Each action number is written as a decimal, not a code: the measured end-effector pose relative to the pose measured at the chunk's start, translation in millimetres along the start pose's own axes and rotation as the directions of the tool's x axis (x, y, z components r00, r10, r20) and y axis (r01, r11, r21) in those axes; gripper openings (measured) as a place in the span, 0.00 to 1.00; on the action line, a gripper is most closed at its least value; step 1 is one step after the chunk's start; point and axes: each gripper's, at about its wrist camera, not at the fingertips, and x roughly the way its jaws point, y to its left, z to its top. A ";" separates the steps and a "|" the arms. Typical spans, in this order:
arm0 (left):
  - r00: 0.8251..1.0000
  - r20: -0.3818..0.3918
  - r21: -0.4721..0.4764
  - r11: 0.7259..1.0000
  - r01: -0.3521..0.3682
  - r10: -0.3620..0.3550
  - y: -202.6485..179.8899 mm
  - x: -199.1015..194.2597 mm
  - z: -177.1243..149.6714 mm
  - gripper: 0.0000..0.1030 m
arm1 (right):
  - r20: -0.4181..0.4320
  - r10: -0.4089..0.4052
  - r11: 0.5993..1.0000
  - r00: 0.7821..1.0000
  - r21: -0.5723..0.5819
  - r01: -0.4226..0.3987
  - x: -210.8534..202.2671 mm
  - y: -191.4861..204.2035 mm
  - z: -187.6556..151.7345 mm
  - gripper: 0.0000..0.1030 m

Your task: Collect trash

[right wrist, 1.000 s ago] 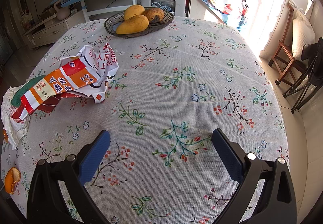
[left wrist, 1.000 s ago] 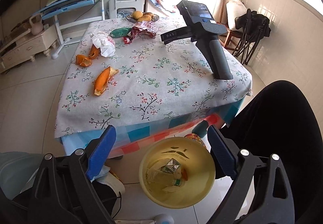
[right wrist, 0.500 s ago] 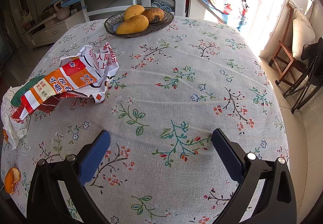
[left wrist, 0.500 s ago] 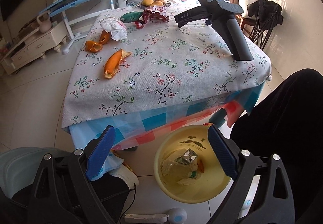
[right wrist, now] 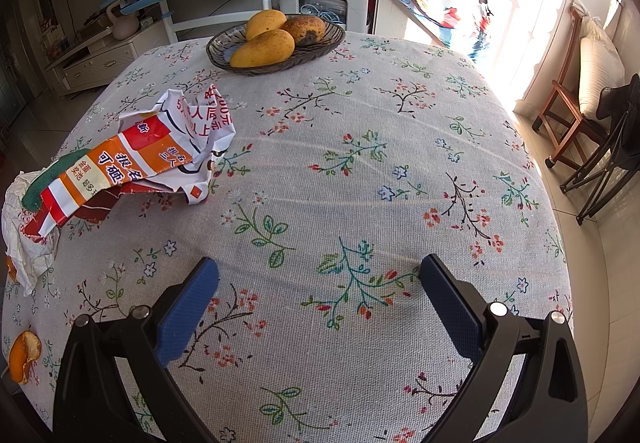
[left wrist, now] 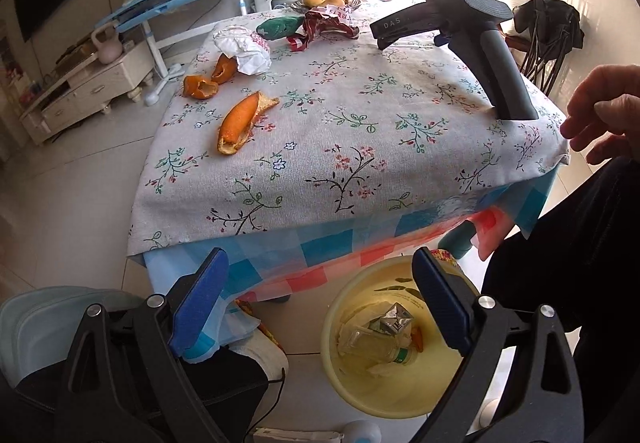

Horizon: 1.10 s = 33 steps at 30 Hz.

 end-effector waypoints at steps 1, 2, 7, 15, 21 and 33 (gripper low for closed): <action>1.000 0.001 -0.011 1.000 0.001 -0.001 1.5 0.9 1.0 0.87 | 0.000 0.000 1.000 1.000 0.000 0.000 -0.1 0.0 -0.1 0.93; 1.000 0.002 -0.021 1.000 0.001 -0.001 3.1 1.4 1.8 0.87 | 0.000 0.000 1.000 1.000 0.000 0.000 0.1 0.0 0.1 0.93; 1.000 0.009 -0.061 0.998 0.005 -0.005 12.2 5.0 6.9 0.87 | 0.000 0.000 1.000 1.000 0.000 0.000 -0.2 -0.1 -0.1 0.93; 0.998 0.057 -0.213 0.976 0.044 -0.032 43.8 -1.8 13.0 0.87 | 0.001 0.000 1.000 1.000 0.000 0.000 -0.1 0.0 -0.1 0.93; 0.993 0.114 -0.291 0.955 0.055 -0.022 67.8 -12.7 22.0 0.87 | 0.001 -0.001 1.000 1.000 0.000 0.001 -0.3 0.0 -0.5 0.93; 0.999 0.015 -0.327 0.944 0.040 -0.037 116.4 17.0 74.1 0.87 | 0.001 -0.001 1.000 1.000 0.001 0.001 0.1 0.2 -0.6 0.93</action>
